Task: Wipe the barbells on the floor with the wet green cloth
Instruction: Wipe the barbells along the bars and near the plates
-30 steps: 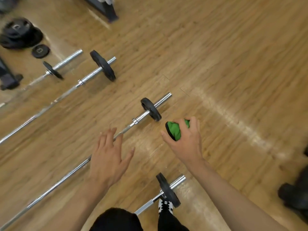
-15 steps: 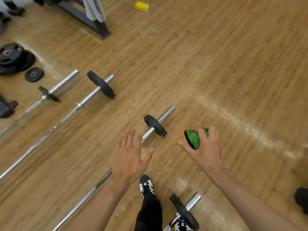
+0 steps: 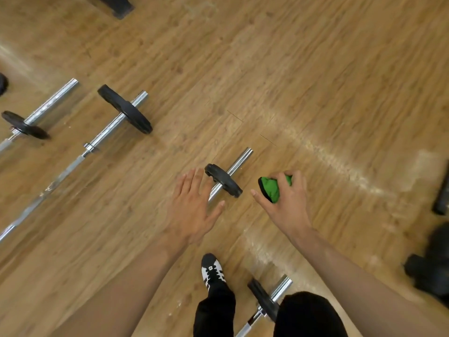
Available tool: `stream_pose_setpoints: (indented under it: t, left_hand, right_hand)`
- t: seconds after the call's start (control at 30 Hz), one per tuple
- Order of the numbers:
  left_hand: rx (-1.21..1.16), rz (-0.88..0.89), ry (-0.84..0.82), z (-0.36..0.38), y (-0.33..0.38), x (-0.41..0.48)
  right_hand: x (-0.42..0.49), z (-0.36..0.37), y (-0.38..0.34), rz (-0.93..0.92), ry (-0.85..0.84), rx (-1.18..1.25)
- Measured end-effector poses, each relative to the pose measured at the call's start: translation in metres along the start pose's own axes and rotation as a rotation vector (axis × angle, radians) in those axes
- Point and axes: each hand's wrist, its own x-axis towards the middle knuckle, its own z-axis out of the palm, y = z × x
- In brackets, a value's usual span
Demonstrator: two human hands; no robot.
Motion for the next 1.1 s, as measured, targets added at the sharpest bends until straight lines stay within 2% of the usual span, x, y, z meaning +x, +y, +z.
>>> stream_pose_setpoints:
  t: [0.27, 0.5, 0.67, 0.73, 0.83, 0.97, 1.1]
  left_hand:
    - [-0.025, -0.038, -0.01, 0.028, -0.009, 0.047]
    - [-0.088, -0.133, 0.041, 0.073, -0.023, 0.091]
    - [-0.186, -0.21, 0.032, 0.139, -0.028, 0.129]
    - [-0.196, -0.244, 0.024, 0.175, -0.023, 0.151]
    - [-0.169, -0.234, -0.048, 0.235, -0.019, 0.186]
    - [-0.11, -0.245, -0.018, 0.303, -0.033, 0.213]
    - [-0.083, -0.265, 0.013, 0.36, -0.046, 0.233]
  right_hand:
    - [0.056, 0.004, 0.036, -0.18, -0.114, -0.119]
    - [0.087, 0.074, 0.068, -0.204, -0.148, -0.133]
    - [0.121, 0.153, 0.127, -0.136, -0.402, -0.156]
    - [0.14, 0.189, 0.155, -0.164, -0.489, -0.147]
    - [0.16, 0.235, 0.198, -0.363, -0.535, -0.192]
    - [0.175, 0.291, 0.245, -0.766, -0.549, -0.221]
    - [0.197, 0.349, 0.265, -0.991, -0.46, -0.186]
